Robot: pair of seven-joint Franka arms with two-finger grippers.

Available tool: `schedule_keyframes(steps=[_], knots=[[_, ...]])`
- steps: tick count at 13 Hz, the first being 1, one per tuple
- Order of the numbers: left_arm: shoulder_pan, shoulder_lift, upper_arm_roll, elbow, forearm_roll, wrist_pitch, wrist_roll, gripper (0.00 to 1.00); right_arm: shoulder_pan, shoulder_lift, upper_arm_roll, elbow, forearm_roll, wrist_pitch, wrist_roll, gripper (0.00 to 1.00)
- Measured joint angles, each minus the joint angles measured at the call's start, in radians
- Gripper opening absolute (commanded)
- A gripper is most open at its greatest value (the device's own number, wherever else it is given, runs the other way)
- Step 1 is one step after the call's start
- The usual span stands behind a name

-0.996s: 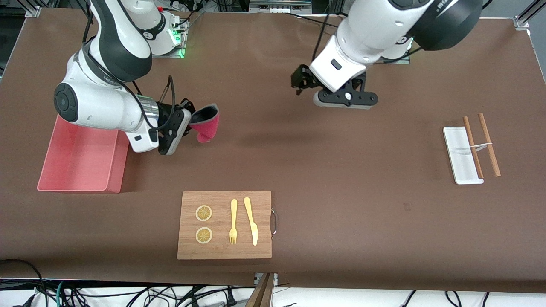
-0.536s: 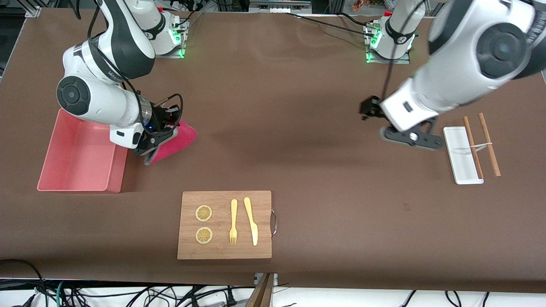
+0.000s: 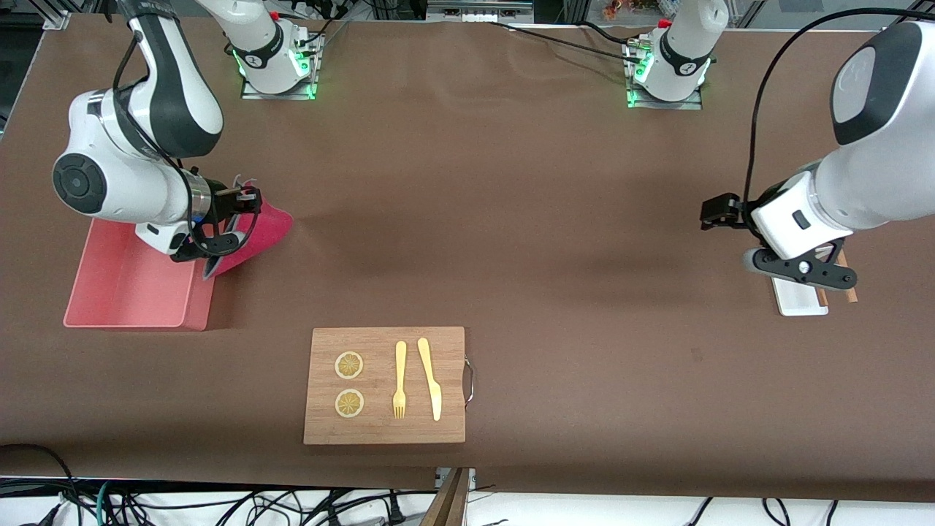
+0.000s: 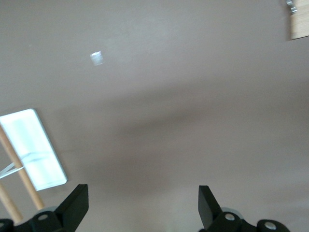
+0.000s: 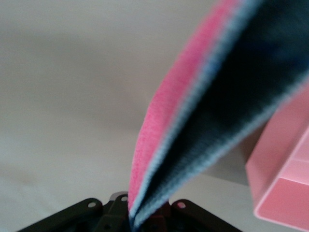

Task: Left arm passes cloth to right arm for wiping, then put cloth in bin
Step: 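Wipe the table with the cloth in the right gripper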

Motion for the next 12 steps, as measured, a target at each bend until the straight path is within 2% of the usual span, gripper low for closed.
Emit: schedule_keyframes(steps=[3,7,10,12], knots=[[0.026,-0.075,-0.001,-0.124,0.011,0.073,0.078,1.00,0.001,0.043,-0.009,-0.071,-0.060,0.120,0.021,0.00],[0.075,-0.207,-0.007,-0.320,0.013,0.197,0.199,1.00,0.001,0.156,-0.056,-0.079,-0.065,0.254,0.021,0.00],[0.144,-0.264,-0.106,-0.371,0.059,0.204,0.207,1.00,0.001,0.212,-0.086,-0.076,-0.066,0.327,0.018,0.00],[0.149,-0.282,-0.130,-0.390,0.064,0.207,0.203,1.00,0.003,0.221,-0.087,-0.069,-0.066,0.338,0.018,0.00]])
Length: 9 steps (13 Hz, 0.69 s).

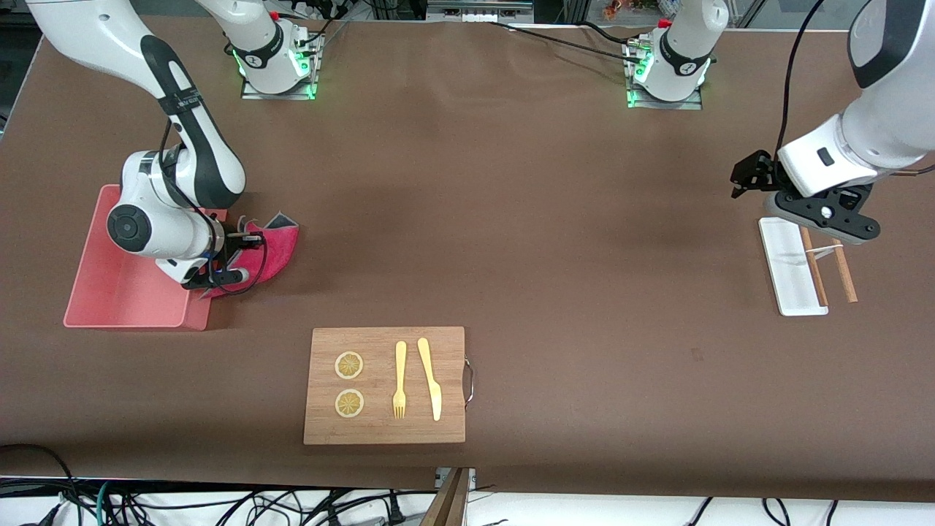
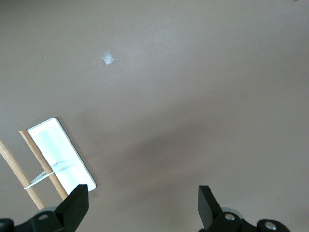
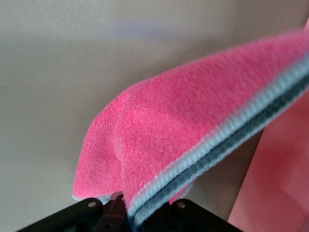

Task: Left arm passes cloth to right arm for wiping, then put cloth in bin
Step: 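Wipe the table with the cloth in the right gripper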

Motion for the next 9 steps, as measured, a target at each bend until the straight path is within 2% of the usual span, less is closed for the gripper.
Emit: schedule_keyframes(steps=[4,9], knots=[[0.009,-0.055,0.035,-0.077,0.000,0.068,0.000,1.00,0.045,0.000,0.003,0.018,0.001,0.035,0.053,0.00],[0.000,-0.081,0.036,-0.098,-0.013,0.074,-0.027,1.00,0.171,-0.002,0.008,0.023,0.001,0.063,0.303,0.00]])
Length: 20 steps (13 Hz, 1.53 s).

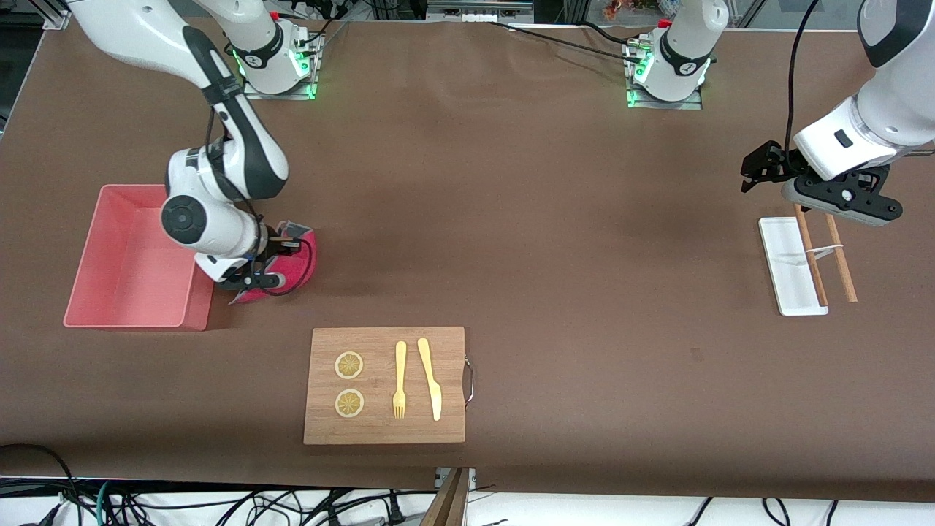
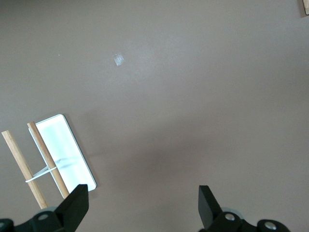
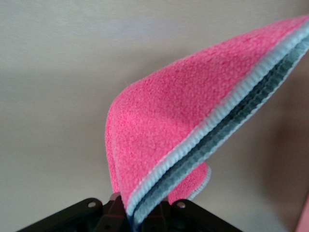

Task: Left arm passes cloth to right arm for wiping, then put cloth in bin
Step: 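Wipe the table with the cloth in the right gripper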

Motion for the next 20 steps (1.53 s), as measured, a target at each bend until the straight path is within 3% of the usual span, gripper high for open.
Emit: schedule_keyframes(steps=[11,16,20], knots=[[-0.010,0.004,0.009,-0.003,0.000,0.001,0.000,1.00,0.313,-0.029,0.020,0.016,0.006,0.050,0.577,0.00],[-0.010,0.004,0.009,-0.003,0.000,0.002,0.000,1.00,0.372,-0.024,0.071,0.101,0.090,0.051,0.754,0.00],[-0.010,0.004,0.010,-0.003,0.000,0.002,0.000,1.00,0.355,-0.020,0.064,0.120,0.091,0.041,0.722,0.00]])
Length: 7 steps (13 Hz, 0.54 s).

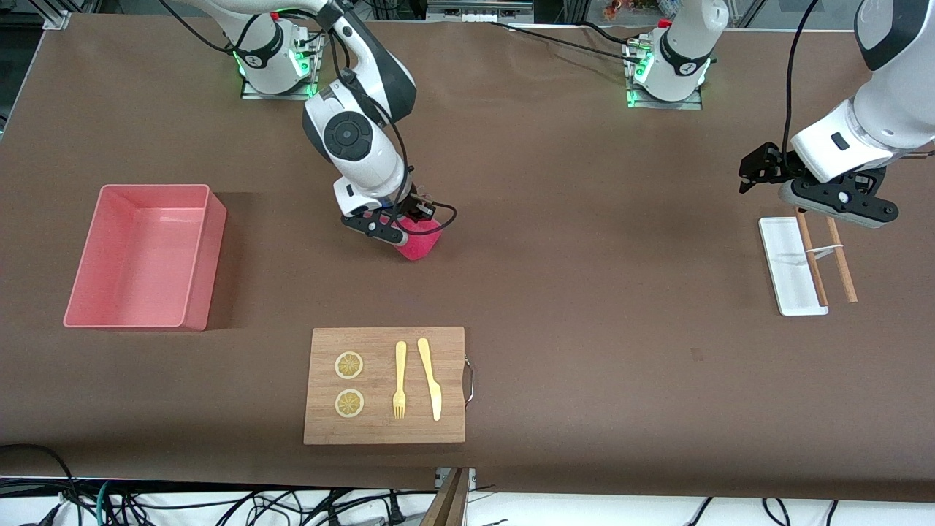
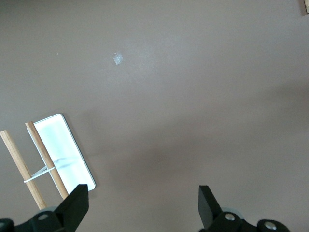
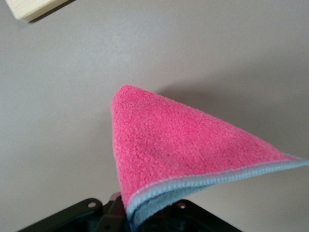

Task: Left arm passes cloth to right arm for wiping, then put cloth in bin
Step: 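Wipe the table with the cloth in the right gripper, then carry the cloth over the pink bin with the right gripper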

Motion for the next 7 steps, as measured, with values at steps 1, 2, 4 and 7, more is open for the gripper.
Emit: schedule_keyframes(steps=[1,2,4,7], knots=[[0.000,0.000,0.000,0.000,0.000,0.000,0.000,1.00,-0.022,0.004,-0.004,-0.002,0.000,-0.012,-0.044,0.00],[0.000,0.000,0.000,0.000,0.000,0.000,0.000,1.00,-0.053,0.009,-0.006,-0.006,0.000,-0.031,-0.098,0.00],[0.000,0.000,0.001,0.000,0.000,0.000,0.000,1.00,-0.114,0.016,-0.012,-0.023,0.000,-0.057,-0.211,0.00],[0.000,0.001,0.001,0.000,0.000,-0.001,0.000,1.00,-0.194,0.016,-0.023,-0.073,-0.003,-0.062,-0.380,0.00]])
